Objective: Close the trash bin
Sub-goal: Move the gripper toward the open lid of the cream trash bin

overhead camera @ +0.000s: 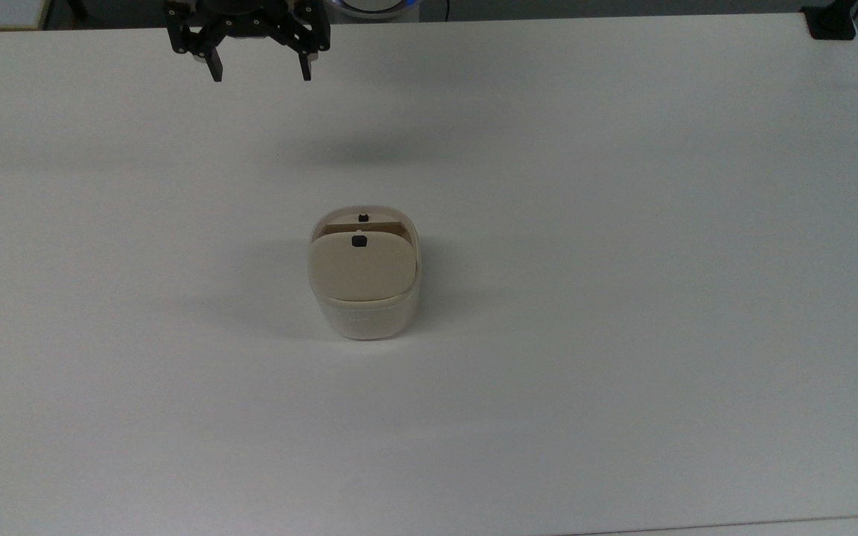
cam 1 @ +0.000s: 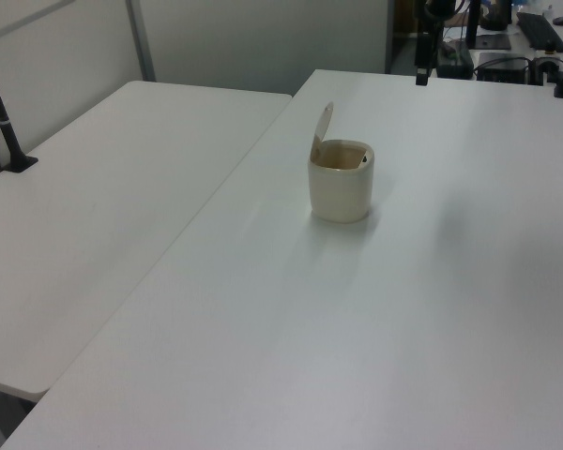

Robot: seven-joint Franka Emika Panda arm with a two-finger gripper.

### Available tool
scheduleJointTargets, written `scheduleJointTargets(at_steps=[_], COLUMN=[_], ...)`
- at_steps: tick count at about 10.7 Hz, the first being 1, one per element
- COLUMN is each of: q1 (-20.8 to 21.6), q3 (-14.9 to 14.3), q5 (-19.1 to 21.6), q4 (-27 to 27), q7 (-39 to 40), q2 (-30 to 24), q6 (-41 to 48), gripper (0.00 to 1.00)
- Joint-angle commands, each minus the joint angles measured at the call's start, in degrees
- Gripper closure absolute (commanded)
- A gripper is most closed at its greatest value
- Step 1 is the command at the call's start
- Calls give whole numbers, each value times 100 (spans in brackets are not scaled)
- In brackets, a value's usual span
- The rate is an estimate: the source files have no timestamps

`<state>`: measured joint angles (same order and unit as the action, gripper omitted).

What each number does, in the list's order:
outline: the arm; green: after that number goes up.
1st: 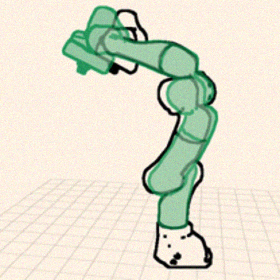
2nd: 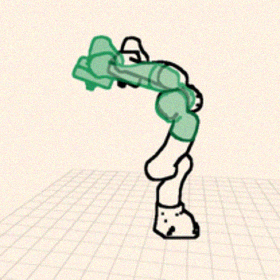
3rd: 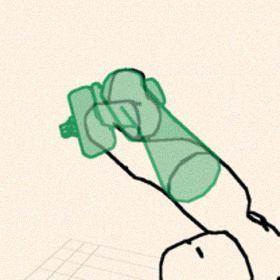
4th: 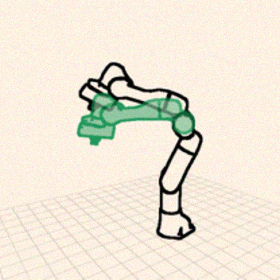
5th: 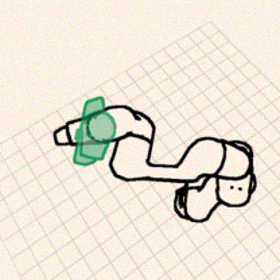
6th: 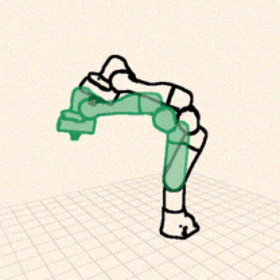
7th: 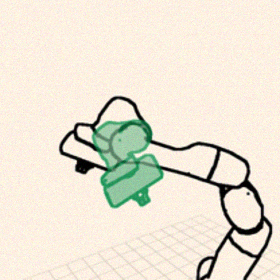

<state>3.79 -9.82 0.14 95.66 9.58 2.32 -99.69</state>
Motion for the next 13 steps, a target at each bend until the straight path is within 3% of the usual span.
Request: scheduleJointTargets(at_steps=[1,7,8,9,10,12,13], q1=[34,34,34,43,78,157,209], q3=[-203,-222,-222,-222,-222,-152,-152], q5=[-102,-93,-67,-23,21,353,599], q4=[-29,-39,-30,-30,-39,-161,-171], q7=[53,167,298,455,501,422,344], q2=[-48,-21,-4,57,75,171,189], q6=[29,-173,-313,-332,-341,-794,-1259], gripper=[0,0,22,60,89,100,100])
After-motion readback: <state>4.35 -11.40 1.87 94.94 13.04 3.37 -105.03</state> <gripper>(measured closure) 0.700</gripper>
